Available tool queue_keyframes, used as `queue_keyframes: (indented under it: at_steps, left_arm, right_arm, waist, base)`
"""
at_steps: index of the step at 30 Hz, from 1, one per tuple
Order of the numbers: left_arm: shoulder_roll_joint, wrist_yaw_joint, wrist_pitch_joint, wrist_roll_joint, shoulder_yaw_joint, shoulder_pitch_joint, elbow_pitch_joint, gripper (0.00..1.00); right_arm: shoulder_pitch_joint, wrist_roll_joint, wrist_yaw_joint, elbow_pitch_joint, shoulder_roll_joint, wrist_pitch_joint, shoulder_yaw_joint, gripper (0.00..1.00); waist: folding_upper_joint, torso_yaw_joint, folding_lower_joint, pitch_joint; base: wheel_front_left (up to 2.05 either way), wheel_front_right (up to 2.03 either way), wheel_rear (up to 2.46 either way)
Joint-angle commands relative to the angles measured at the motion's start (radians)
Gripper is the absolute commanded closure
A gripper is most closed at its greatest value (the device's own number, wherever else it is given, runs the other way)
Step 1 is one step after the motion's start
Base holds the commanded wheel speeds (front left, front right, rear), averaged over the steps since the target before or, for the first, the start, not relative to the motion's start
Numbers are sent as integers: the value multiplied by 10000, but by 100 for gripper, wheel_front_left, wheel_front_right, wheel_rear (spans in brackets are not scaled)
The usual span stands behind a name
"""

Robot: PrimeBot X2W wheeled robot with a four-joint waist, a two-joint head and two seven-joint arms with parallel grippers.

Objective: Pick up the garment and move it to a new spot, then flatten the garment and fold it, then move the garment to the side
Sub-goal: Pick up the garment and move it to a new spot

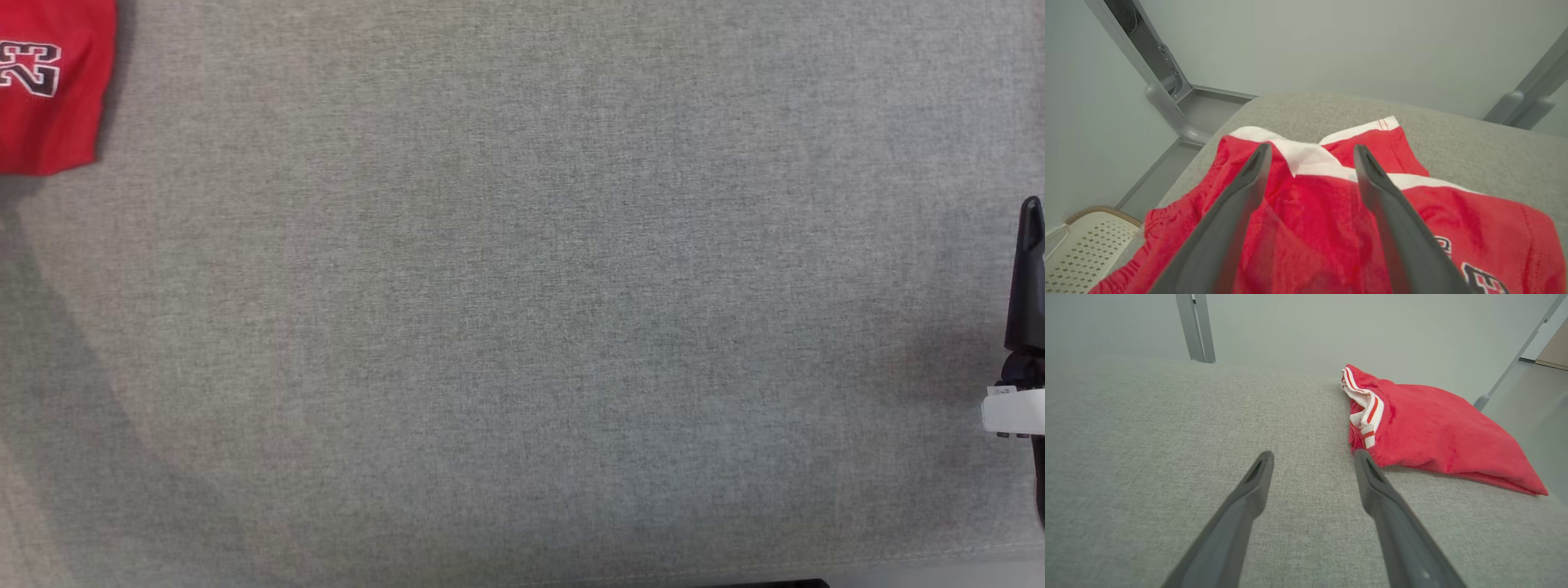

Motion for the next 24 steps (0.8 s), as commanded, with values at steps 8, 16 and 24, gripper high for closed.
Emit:
queue_keyframes:
  at_steps: [8,16,24]
  left_arm:
    - [77,-210,1436,-561,-289,-343,1590,0]
    - [-59,-235,1813,-666,-603,-483,2205,100]
    - [33,-201,356,-347,-915,-674,1697,100]
  right_arm:
    - [-157,-122,-16,-236,-26,147,-106,0]
    - [-213,-201,-16,-172,51,250,23,0]
    - [-234,-96,-16,258,226,90,257,0]
  waist:
    - [0,-61,-1,229]
    - [0,-45,-1,120]
    - [0,9,-1,-646]
  base:
    - [0,0,0]
    - [0,0,0]
    - [0,0,0]
